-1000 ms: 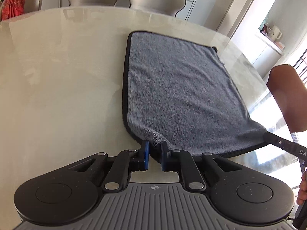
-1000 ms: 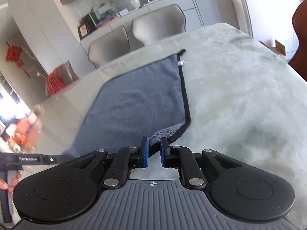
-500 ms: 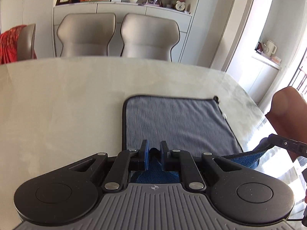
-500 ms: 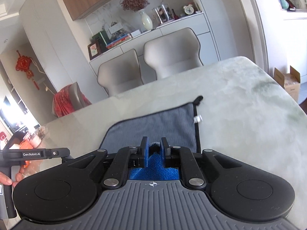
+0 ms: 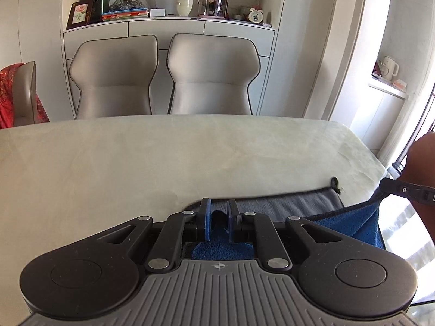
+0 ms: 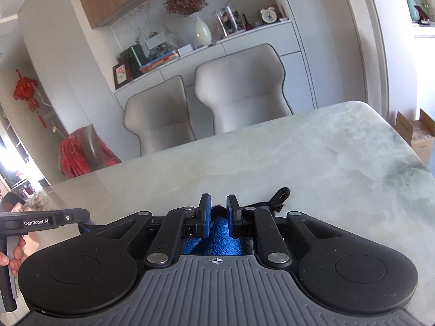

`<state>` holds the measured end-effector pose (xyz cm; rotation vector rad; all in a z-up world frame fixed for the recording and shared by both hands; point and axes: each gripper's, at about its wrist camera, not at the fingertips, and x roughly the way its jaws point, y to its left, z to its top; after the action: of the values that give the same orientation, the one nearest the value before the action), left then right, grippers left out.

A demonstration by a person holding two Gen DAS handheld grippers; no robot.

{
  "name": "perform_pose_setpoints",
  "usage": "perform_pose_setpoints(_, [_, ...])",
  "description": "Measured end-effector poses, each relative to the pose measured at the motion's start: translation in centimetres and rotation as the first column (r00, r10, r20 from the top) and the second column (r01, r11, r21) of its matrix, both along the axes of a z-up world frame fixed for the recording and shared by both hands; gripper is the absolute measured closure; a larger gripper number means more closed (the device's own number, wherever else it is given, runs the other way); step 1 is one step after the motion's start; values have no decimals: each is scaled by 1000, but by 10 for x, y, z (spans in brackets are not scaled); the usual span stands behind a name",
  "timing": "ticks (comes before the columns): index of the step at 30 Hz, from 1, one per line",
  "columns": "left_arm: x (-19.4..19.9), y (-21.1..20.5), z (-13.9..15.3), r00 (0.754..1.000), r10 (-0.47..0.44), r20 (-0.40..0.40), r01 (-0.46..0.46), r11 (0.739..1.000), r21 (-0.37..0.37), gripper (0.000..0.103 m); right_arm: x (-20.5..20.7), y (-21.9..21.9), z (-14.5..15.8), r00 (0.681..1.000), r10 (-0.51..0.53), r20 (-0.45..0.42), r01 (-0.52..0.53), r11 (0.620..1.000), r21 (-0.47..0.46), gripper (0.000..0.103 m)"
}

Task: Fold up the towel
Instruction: 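Lift the held edge with both grippers and fold it over the towel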

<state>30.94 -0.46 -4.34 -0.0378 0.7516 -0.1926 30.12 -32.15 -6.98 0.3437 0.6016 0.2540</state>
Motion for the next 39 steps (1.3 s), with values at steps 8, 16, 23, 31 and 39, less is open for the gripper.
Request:
perform_pose_setpoints(8, [42, -12, -34, 999, 6, -45, -5, 1000, 30, 92, 40, 10, -30, 999, 6, -44, -10, 997, -71, 90])
perform_pose_setpoints(16, [58, -10, -47, 999, 26, -45, -24, 999, 49, 92, 62, 9, -40, 999, 5, -52, -11, 995, -104, 89])
perform_pose_setpoints(23, [45, -8, -49, 998, -66, -13, 67, 989, 133, 88, 52, 7, -40, 994, 87, -60, -98, 976, -196, 72])
perform_pose_setpoints(31, [31, 2, -60, 975, -223, -2, 220, 961, 168, 69, 44, 4, -50, 973, 216, -86, -231, 941, -248, 70])
perform_pose_setpoints(39, [38, -9, -71, 961, -273, -51, 277, 942, 187, 63, 49, 5, -59, 955, 273, -111, -292, 929, -229, 66])
